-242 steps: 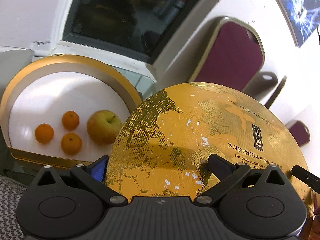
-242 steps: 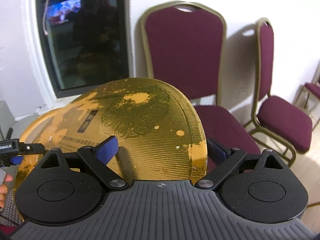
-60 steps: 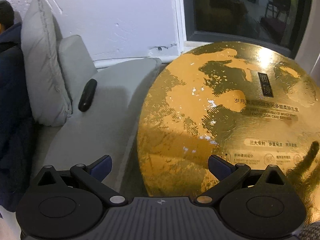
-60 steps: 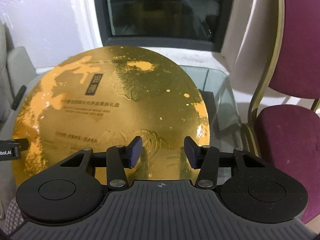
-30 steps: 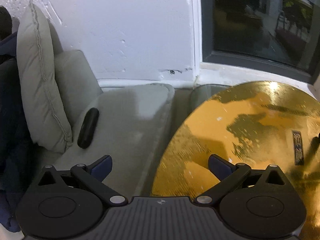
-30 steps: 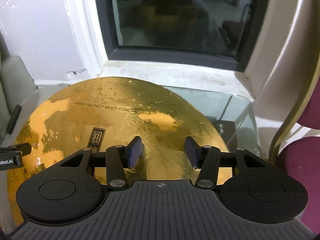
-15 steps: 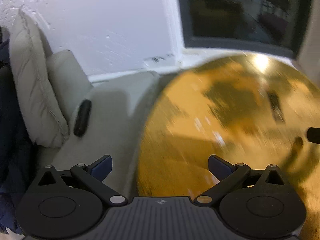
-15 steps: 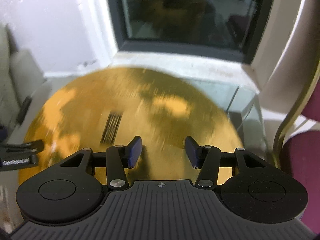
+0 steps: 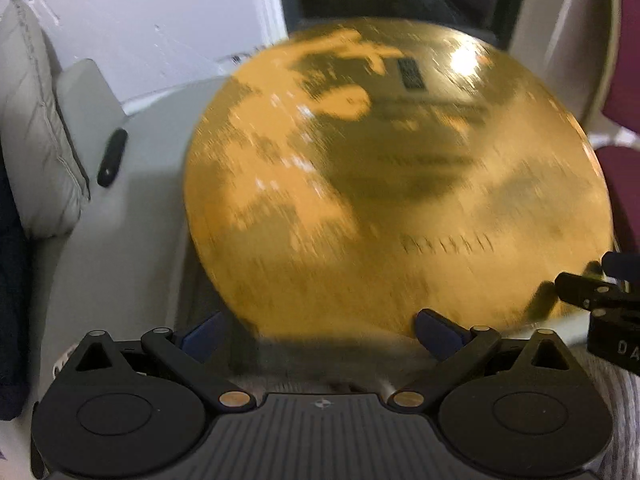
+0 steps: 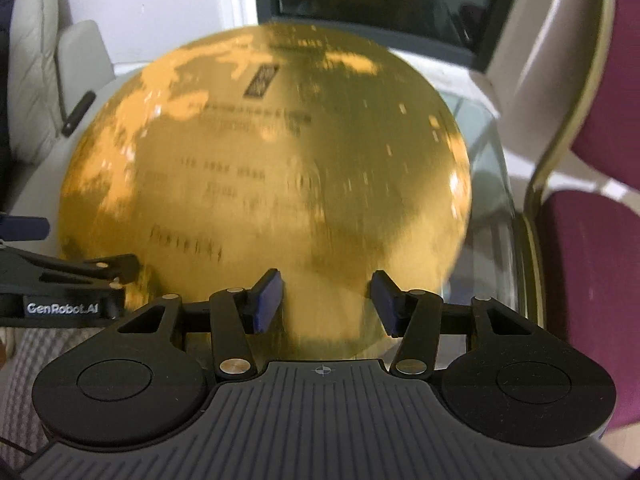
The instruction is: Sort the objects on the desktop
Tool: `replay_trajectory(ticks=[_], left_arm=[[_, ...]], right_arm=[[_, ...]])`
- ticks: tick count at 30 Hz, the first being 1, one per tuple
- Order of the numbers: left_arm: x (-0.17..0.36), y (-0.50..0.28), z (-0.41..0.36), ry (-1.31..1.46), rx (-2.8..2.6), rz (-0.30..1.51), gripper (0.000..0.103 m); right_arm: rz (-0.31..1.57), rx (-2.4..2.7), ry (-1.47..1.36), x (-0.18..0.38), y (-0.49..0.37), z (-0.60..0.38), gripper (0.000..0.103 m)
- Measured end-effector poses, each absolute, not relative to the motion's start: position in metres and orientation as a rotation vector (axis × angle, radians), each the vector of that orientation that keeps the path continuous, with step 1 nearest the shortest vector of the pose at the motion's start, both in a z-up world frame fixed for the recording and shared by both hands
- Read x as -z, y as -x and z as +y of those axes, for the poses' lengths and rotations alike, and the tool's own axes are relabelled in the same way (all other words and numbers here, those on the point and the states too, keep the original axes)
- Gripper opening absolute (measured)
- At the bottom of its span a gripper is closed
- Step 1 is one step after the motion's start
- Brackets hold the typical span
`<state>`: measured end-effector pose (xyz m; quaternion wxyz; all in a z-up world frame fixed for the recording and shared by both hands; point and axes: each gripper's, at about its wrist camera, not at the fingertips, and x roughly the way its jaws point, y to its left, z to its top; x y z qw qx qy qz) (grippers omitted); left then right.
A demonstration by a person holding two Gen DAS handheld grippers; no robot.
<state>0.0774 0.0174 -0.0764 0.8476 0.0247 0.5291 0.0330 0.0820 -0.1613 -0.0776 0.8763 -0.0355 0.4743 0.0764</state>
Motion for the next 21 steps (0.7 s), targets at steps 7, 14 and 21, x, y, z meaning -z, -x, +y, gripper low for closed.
replay_trajectory(ticks=[7,14,21], left_arm=[[0.041,-0.042,-0.002,-0.031,-0.029,1.054,0.102],[0.014,-0.015,-0.014,0.015,0.011,1.023,0.102],[-0.012,0.006,-0.014,0.039,0.002,0.975,0.102]], right_arm=[[0.941,-0.123,-0.046,0.045,-0.034,-0.194,0.066],[0.877,-0.130,-0.116,0.010,0.005,-0.211,0.083],[0.791,-0.137,-0.126,-0.024,0.039,-0.213,0.088]])
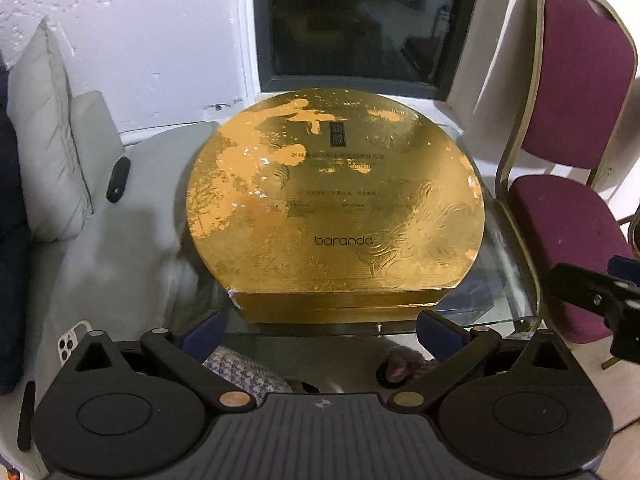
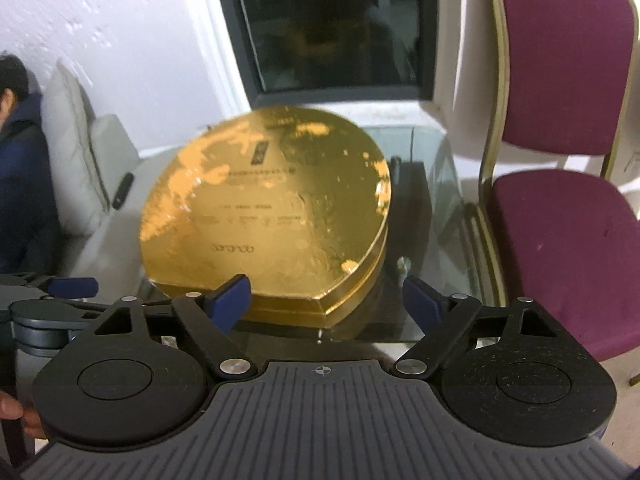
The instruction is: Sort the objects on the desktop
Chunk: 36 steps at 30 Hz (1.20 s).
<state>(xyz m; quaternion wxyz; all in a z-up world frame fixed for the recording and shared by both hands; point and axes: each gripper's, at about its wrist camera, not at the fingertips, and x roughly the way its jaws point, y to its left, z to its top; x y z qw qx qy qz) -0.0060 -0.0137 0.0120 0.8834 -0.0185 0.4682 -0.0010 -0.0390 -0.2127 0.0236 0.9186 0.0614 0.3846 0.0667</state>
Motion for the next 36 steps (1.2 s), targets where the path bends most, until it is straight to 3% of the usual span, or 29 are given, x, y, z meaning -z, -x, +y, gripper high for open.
replay_trajectory(ticks=[14,36], left_arm=[[-0.026,0.033,-0.033,0.009,0.049,0.967,0.102],[-0.016,0.029,-0.047,-0.023,0.081,1.009,0.102]], right_arm=[[0.723,-0.075,-0.120,-0.048,0.081,-0.220,0.093],[0.762,-0.048,-0.140,-0.033,0.078,-0.230,0.094]])
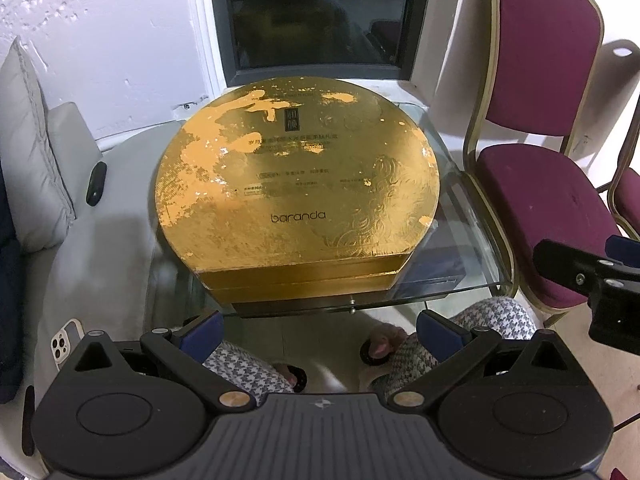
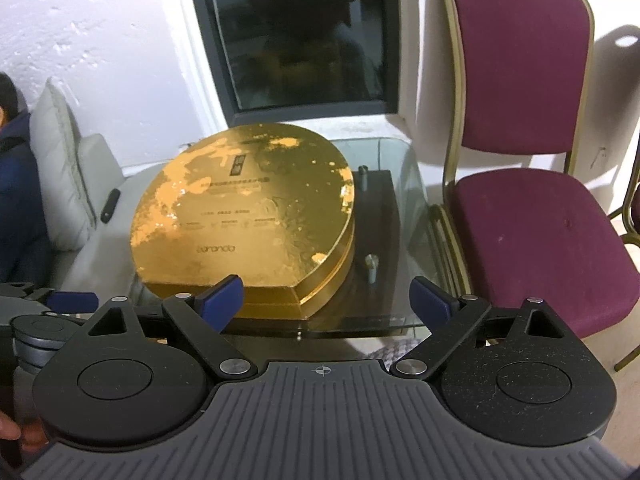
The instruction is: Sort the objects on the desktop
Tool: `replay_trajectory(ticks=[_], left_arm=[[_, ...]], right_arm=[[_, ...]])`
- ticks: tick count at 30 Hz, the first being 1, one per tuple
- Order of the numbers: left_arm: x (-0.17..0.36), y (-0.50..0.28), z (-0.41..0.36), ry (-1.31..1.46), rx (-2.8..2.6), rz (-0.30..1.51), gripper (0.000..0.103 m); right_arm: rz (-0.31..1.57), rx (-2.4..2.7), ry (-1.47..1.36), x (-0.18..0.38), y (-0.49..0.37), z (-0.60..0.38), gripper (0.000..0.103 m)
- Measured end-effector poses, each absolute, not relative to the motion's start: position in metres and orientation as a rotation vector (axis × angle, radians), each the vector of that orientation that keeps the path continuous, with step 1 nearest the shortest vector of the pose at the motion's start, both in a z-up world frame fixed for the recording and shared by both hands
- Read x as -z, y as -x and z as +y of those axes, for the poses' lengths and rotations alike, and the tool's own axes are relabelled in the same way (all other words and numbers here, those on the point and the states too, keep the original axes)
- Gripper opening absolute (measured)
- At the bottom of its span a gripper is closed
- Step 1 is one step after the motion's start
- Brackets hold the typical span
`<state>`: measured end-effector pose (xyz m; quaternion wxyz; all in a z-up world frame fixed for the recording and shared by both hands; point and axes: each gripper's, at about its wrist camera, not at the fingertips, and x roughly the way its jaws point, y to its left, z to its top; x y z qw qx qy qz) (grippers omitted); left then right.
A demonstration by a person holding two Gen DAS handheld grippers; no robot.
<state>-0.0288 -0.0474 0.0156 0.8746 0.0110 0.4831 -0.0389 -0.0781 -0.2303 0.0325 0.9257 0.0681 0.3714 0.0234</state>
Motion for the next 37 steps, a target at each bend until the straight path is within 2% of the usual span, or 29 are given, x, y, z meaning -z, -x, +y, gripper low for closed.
replay_trajectory(ticks=[37], left_arm=[[-0.006,0.018,-0.049,-0.002,0.087,1.027,0.102]], right_arm=[[0.792,-0.040,-0.147,-0.021,0.068,-0.230,0.094]])
